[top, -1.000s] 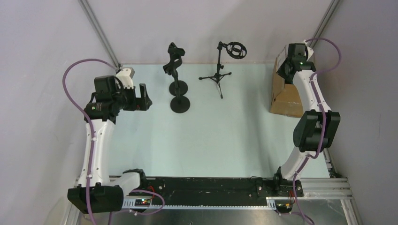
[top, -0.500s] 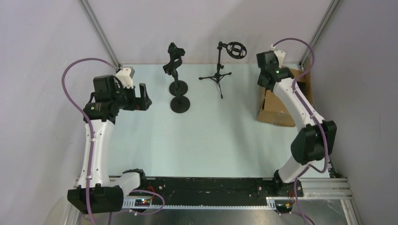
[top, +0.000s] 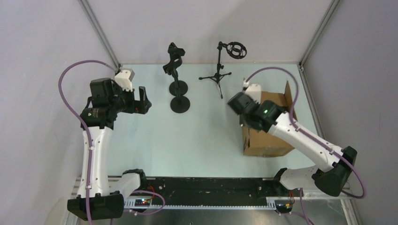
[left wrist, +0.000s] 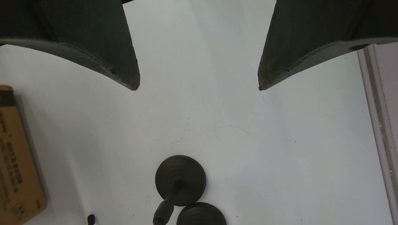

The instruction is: Attach the microphones to the stand

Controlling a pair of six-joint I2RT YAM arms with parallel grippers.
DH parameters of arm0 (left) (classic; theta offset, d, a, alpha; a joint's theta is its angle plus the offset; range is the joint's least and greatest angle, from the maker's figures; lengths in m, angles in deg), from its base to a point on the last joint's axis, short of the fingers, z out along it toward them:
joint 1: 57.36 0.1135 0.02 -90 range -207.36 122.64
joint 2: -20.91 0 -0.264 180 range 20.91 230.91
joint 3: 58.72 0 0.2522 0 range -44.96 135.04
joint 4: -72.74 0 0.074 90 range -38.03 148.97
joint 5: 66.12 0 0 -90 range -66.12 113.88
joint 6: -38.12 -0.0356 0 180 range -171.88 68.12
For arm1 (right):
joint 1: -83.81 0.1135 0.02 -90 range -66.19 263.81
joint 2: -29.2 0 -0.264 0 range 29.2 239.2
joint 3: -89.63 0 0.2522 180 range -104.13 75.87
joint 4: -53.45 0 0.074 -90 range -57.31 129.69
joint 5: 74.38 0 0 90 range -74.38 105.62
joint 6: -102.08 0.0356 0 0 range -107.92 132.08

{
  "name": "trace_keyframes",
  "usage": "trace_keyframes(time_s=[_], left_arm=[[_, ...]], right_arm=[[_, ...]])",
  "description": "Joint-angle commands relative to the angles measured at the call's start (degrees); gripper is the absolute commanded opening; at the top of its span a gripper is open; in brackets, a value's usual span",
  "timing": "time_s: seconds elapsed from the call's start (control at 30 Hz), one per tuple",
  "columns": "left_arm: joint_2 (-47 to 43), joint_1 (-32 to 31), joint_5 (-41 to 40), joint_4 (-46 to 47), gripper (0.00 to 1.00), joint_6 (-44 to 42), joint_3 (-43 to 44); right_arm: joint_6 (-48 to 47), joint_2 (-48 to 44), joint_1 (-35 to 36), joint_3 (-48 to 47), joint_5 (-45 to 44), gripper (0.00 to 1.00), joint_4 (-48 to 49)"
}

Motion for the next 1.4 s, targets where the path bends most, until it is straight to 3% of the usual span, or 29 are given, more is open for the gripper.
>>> trace_keyframes(time_s=[0.0, 0.4, 0.6, 0.83, 0.87, 0.93, 0.97, 1.03, 1.17, 1.37], left_arm=[[-1.81, 0.43, 1.75, -1.01, 1.0, -2.04, 1.03], [-3.6, 0.51, 0.48, -3.62, 1.0, -4.06, 2.32], [-3.11, 0.48, 1.89, -4.66, 1.0, -4.33, 4.39], [-1.85, -0.37, 8.73, -5.36, 1.0, -3.08, 7.47], [-1.73, -1.81, 9.83, -5.36, 1.0, -2.5, 7.64], [-1.13, -5.71, 9.43, -5.42, 1.0, -1.68, 7.25], [-0.85, -9.34, 8.67, -5.43, 1.0, -1.51, 6.94], [-0.98, -14.6, 5.86, -5.39, 1.0, -1.04, 5.15], [-2.12, -21.31, 0.24, -5.49, 1.0, 0.04, 2.44], [-3.95, -23.82, -4.9, -6.72, 1.0, 0.32, 2.69]], right_arm=[[7.23, -0.71, 13.09, 2.14, -1.36, 0.0, -4.76], [-15.12, 4.43, 40.41, 2.06, 7.61, 0.0, 12.88], [-25.99, 3.76, 47.35, 2.21, 12.31, 0.0, 22.11], [-34.38, 0.92, 52.23, 4.05, 14.81, 0.0, 22.36], [-34.37, 0.88, 52.42, 4.25, 15.14, 0.05, 21.04], [-33.94, 1.14, 52.19, 4.32, 15.85, 0.32, 19.06], [-33.33, 1.24, 52.1, 4.38, 15.78, 0.54, 18.17], [-32.51, 0.78, 51.86, 4.39, 15.32, 0.68, 17.61], [-31.25, -1.86, 51.87, 4.37, 14.16, 0.81, 18.05], [-30.52, -11.93, 48.96, 0.36, 13.48, 0.91, 20.88]])
